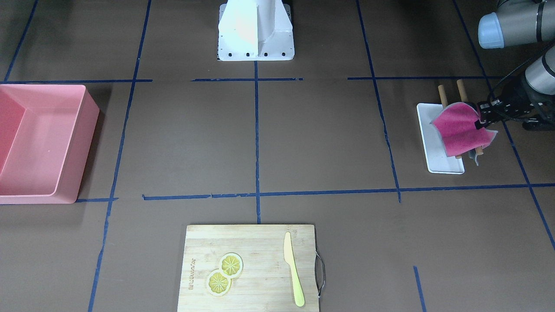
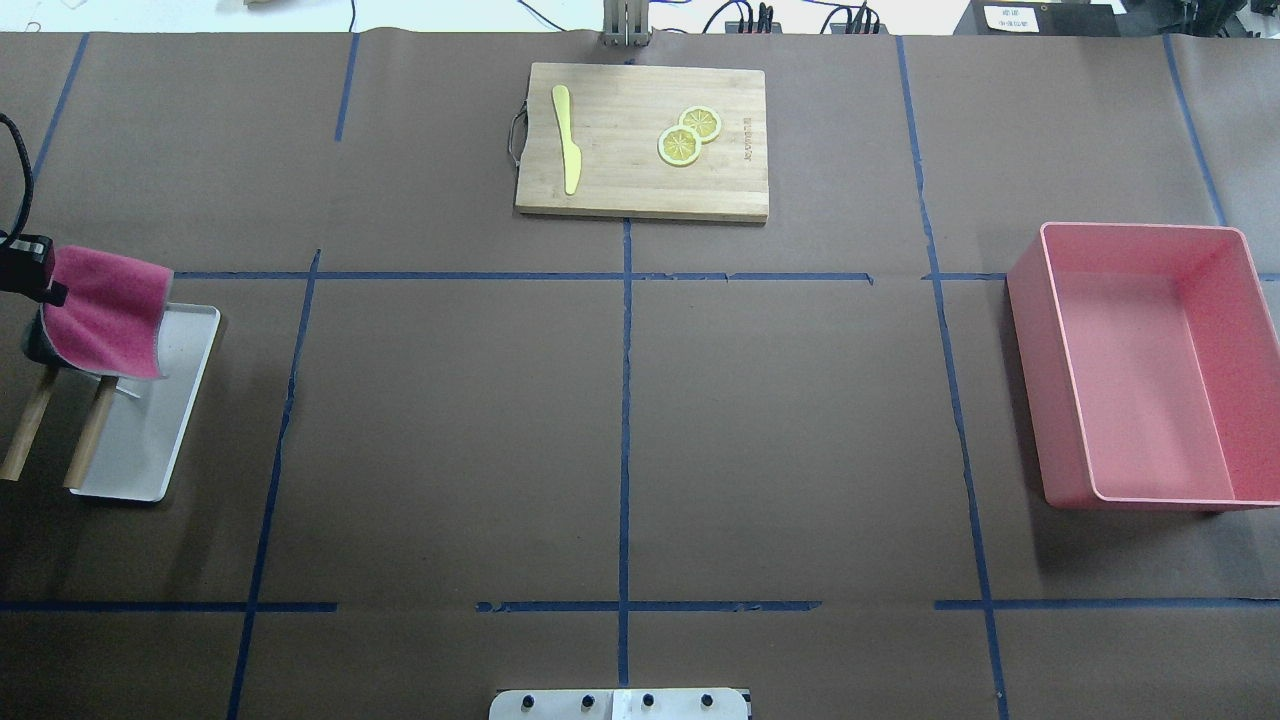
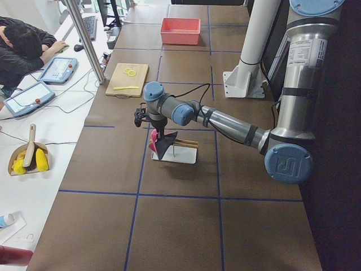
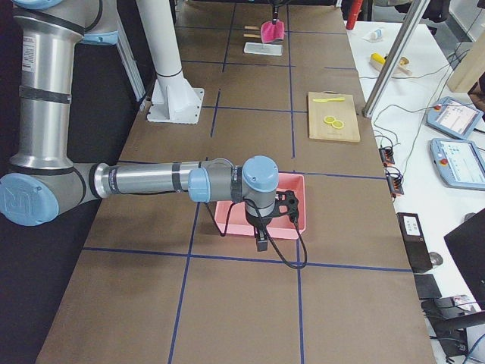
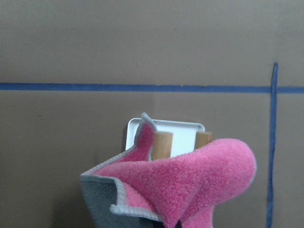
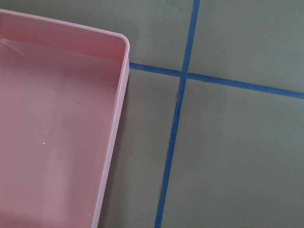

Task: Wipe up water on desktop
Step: 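Grasp the pink-and-grey cloth on the white tray with the left gripper, then lift the cloth toward table center with left gripper while right arm reaches in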

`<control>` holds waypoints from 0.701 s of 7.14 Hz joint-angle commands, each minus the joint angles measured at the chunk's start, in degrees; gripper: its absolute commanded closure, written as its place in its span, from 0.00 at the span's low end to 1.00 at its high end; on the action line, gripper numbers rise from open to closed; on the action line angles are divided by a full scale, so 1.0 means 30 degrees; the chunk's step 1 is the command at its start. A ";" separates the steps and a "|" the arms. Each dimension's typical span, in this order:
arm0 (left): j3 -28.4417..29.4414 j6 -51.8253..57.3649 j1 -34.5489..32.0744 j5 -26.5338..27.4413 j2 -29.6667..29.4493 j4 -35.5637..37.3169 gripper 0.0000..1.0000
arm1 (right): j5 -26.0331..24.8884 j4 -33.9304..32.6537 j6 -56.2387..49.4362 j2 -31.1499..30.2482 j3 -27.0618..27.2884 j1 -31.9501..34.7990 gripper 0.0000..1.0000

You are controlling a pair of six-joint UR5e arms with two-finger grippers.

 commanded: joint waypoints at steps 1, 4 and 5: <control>-0.0032 -0.3989 -0.0031 -0.0028 -0.1660 0.0011 1.00 | 0.0193 0.0523 0.0040 0.0158 0.0756 -0.0041 0.00; -0.0061 -1.0639 0.0987 -0.0028 -0.4560 0.0040 1.00 | 0.1249 0.4955 0.0040 0.0248 0.0876 -0.1326 0.01; -0.0061 -1.3185 0.1893 -0.0028 -0.5671 0.0040 1.00 | 0.1162 0.6542 0.0011 0.0827 0.0760 -0.3100 0.01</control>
